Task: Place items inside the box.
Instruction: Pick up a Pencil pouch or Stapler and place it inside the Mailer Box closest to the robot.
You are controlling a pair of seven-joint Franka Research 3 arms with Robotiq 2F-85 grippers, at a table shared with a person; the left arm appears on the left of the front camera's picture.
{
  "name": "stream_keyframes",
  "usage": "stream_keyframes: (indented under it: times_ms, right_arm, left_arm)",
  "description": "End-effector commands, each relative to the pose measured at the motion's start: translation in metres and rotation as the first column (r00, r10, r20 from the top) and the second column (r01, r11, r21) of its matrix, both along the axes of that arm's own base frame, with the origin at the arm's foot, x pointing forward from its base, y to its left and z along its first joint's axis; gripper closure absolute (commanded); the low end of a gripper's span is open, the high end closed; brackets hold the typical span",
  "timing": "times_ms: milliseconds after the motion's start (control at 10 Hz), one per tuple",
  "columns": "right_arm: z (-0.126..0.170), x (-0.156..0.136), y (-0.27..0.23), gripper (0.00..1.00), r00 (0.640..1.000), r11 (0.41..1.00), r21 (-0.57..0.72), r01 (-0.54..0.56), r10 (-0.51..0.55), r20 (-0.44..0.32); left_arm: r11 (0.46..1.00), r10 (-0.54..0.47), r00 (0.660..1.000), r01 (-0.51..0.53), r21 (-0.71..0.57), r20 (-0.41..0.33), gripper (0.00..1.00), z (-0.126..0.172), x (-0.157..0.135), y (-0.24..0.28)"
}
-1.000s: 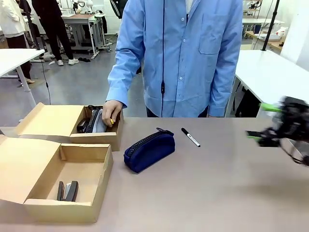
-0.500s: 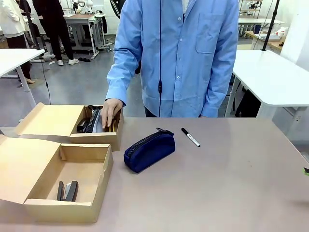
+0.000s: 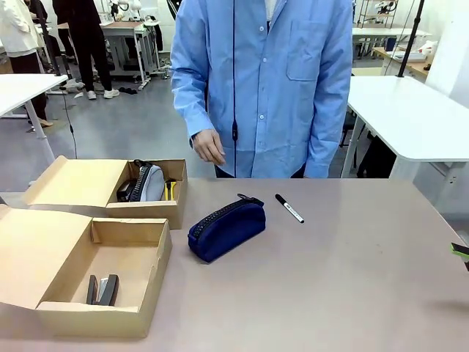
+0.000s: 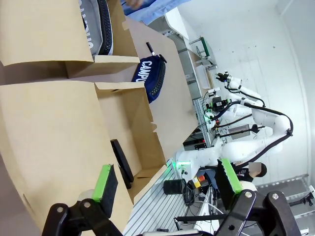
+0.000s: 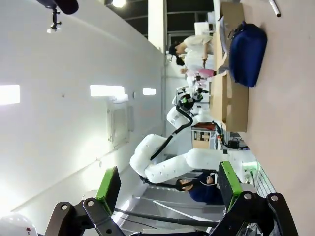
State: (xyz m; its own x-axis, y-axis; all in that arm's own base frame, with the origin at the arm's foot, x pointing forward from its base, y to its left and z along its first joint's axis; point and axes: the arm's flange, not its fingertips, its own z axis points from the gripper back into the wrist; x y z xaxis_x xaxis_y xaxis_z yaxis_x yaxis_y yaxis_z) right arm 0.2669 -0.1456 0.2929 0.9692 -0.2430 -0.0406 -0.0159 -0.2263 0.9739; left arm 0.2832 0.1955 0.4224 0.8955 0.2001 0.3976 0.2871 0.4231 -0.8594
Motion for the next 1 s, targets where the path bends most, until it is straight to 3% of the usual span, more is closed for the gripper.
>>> stream_keyframes:
  times_ms: [0,600,700,800,900]
  right_arm:
    - [0.007,0.002,-0.001,0.0,1.0,1.0,0.018,0.008,-0.008,-0.017]
    - [0.0,0.0,0.0,0.0,1.0,1.0,0.0,0.0,0.0,-0.001]
    - [0.005,-0.002,0.016,0.0,0.988,0.989,-0.064,-0.136,0.14,0.067]
    - [0.017,0.004,0.041,0.0,0.96,0.967,-0.165,-0.192,0.22,0.175]
    - [0.033,0.012,0.078,0.0,0.904,0.901,-0.354,-0.249,0.348,0.248]
  left_arm:
    - [1.0,0.0,1.0,0.0,-0.016,0.031,0.0,0.001,0.001,-0.001]
    - [1.0,0.0,1.0,0.0,-0.016,0.031,0.0,0.001,0.001,-0.001]
    - [1.0,0.0,1.0,0.0,-0.016,0.031,0.0,0.001,0.001,-0.001]
    - [1.0,0.0,1.0,0.0,-0.016,0.031,0.0,0.001,0.001,-0.001]
    - [1.0,0.0,1.0,0.0,-0.016,0.031,0.0,0.001,0.001,-0.001]
